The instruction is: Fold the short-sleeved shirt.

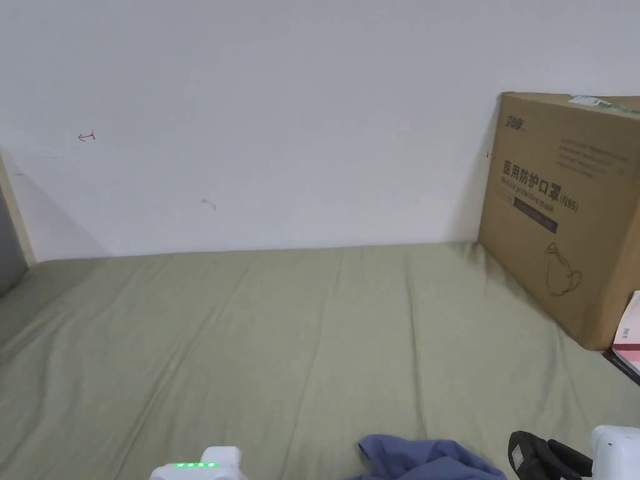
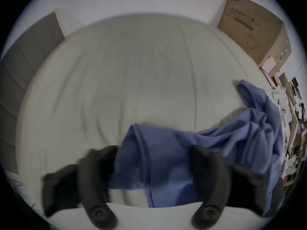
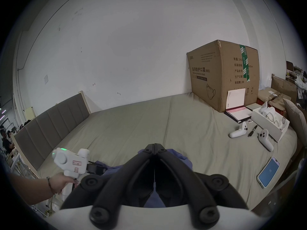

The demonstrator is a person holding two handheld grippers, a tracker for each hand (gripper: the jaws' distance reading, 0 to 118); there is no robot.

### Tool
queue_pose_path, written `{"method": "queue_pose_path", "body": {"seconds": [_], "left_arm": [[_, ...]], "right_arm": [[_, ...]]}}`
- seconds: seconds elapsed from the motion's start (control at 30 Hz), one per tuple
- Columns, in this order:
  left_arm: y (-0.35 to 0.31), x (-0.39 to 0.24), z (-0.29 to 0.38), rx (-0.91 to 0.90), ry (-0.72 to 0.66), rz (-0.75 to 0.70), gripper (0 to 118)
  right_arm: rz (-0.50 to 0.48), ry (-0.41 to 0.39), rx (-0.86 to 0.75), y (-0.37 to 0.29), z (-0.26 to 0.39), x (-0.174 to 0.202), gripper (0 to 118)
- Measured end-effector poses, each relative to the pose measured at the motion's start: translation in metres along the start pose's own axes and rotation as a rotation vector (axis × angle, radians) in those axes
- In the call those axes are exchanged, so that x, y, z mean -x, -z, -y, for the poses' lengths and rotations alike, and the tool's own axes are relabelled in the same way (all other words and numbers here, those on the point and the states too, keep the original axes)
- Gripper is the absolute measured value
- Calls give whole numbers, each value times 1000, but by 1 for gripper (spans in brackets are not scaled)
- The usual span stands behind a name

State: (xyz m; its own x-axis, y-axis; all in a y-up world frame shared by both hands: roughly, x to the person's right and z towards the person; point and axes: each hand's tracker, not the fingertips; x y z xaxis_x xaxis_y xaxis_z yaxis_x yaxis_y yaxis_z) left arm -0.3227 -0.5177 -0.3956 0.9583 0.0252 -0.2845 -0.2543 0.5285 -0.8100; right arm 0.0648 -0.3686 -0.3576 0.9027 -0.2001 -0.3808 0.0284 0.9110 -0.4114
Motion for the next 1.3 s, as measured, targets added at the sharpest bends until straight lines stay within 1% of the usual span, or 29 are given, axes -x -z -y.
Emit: {"method": "queue_pose_path", "body": {"seconds": [0.03, 0.07, 0.1, 0.13, 0.17, 0.2, 0.23, 0.3, 0.33, 0.4, 0.43, 0.47, 0.5, 0.53, 0.57, 0.6, 0.67, 0.7, 0.8, 0.83, 0.87, 0.9, 0.93, 0.97, 1.0, 1.03, 1.1, 1.2, 1.3], "left_arm": [[-11, 3, 6, -62, -3, -8, 6], [-22, 6, 12, -108, -4, -20, 6], [-32, 13, 15, -138, -28, 34, 6], [-45, 19, 22, -189, -79, 99, 6], [-58, 24, 28, -239, -99, 144, 6], [-70, 26, 32, -275, -100, 172, 6], [-81, 26, 33, -308, -82, 167, 6], [-103, 27, 39, -357, -64, 173, 6], [-113, 29, 42, -364, -59, 188, 6], [-126, 25, 45, -362, -74, 237, 6], [-132, 27, 48, -366, -87, 249, 6], [-136, 28, 51, -370, -96, 253, 6], [-138, 26, 51, -372, -104, 259, 6], [-142, 26, 54, -376, -103, 261, 6], [-145, 26, 56, -383, -100, 258, 6], [-149, 26, 59, -386, -92, 248, 6], [-151, 23, 62, -383, -81, 244, 6], [-153, 25, 64, -380, -84, 250, 6], [-153, 25, 69, -363, -104, 266, 6], [-152, 26, 71, -355, -112, 265, 6], [-152, 28, 72, -347, -119, 261, 6], [-149, 28, 72, -341, -127, 262, 6], [-148, 30, 74, -337, -137, 265, 6], [-147, 33, 74, -333, -144, 268, 6], [-146, 35, 75, -332, -147, 265, 6], [-145, 34, 74, -328, -150, 260, 6], [-145, 38, 73, -321, -155, 248, 6], [-155, 45, 65, -342, -159, 246, 6], [-175, 55, 51, -400, -151, 231, 6]], "right_arm": [[-3, -2, 2, 1, -1, -1, 0], [-8, -8, 3, 4, -2, -1, 0], [-12, -17, 8, 8, -5, -2, 0], [-1, -42, 23, 14, -9, -1, 0], [5, -65, 41, 22, -13, -2, 0], [-21, -80, 76, 33, -18, -4, 0], [-61, -67, 102, 46, -23, -9, 0], [-146, -2, 196, 77, -34, -21, 0], [-149, 27, 242, 95, -40, -25, 0], [-155, 46, 341, 134, -47, -34, 0], [-137, 54, 394, 154, -50, -38, 2], [-93, 24, 476, 175, -51, -38, 24], [-46, 3, 548, 196, -49, -39, 65], [-48, -1, 657, 218, -43, -42, 106], [-59, 39, 690, 231, -36, -47, 107], [-36, 54, 719, 244, -31, -50, 107], [42, 4, 764, 269, -19, -52, 107], [59, -17, 786, 280, -14, -52, 107], [70, -51, 898, 303, 4, -53, 106], [94, -72, 924, 308, 9, -53, 97], [104, -85, 917, 309, 12, -52, 80], [89, -88, 911, 309, 13, -52, 57], [22, -80, 901, 304, 13, -50, 38], [4, -73, 886, 299, 11, -48, 25], [27, -106, 855, 293, 10, -45, 10], [38, -151, 822, 287, 6, -44, 10], [-43, -114, 759, 268, -6, -48, 10], [-76, -57, 649, 229, -35, -57, 10], [-108, -29, 585, 185, -65, -66, 10]]}}
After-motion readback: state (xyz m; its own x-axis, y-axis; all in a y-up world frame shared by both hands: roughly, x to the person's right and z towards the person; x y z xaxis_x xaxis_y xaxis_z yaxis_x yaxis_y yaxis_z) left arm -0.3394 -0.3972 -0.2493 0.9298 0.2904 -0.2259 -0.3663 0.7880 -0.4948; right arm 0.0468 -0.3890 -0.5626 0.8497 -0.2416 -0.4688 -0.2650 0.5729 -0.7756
